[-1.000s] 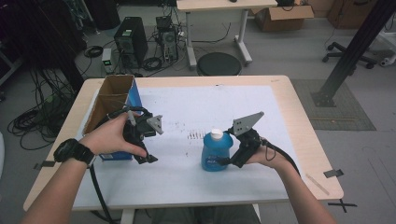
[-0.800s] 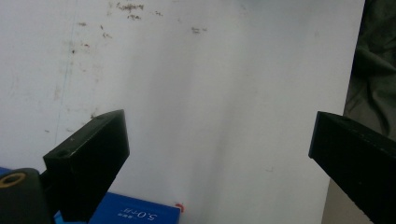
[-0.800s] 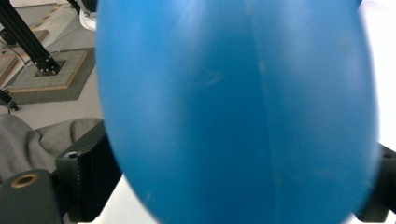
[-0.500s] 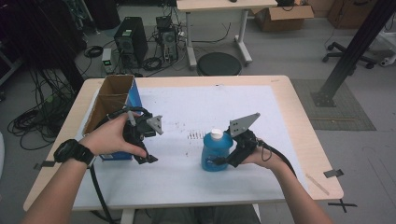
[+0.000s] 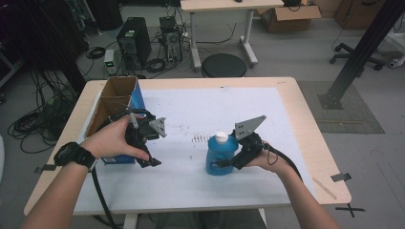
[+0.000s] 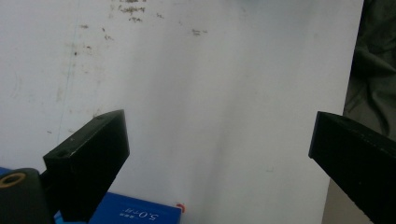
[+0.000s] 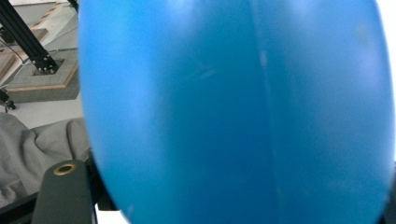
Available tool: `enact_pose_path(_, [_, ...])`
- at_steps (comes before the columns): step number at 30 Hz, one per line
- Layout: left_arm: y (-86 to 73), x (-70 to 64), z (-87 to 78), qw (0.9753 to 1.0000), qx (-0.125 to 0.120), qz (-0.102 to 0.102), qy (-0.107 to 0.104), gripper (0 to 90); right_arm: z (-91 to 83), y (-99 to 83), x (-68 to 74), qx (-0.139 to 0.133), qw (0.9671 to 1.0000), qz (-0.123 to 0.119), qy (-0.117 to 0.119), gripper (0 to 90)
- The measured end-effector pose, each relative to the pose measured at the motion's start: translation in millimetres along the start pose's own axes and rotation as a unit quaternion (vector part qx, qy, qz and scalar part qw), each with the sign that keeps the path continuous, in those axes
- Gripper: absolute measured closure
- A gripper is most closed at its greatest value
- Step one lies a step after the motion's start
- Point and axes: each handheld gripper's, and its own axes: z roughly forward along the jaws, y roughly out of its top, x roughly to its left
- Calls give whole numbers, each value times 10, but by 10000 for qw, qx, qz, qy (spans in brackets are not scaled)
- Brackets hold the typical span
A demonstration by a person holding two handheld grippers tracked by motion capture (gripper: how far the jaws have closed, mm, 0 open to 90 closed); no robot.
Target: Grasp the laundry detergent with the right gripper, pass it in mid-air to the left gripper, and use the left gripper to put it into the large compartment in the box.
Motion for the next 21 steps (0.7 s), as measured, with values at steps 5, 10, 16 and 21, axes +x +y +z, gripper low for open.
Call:
enact_pose_path(5, [2,-2,10,10000,-16,-19,3,56,-1,-4,-5,4,10000,15,-20,234])
enact_pose_path(10, [10,2,9,10000,15,0,-14,56,-15,-2,-7,-16,10000,6,-26,254])
enact_pose_path(16, [13,1,3,10000,9,-3,0,57,-22,-5,-12,-5,10000,-10,-65,274])
enact_pose_path(21, [20,1,-6,10000,11,13,-5,57,-14,-7,-17,-9,10000,-26,-55,298])
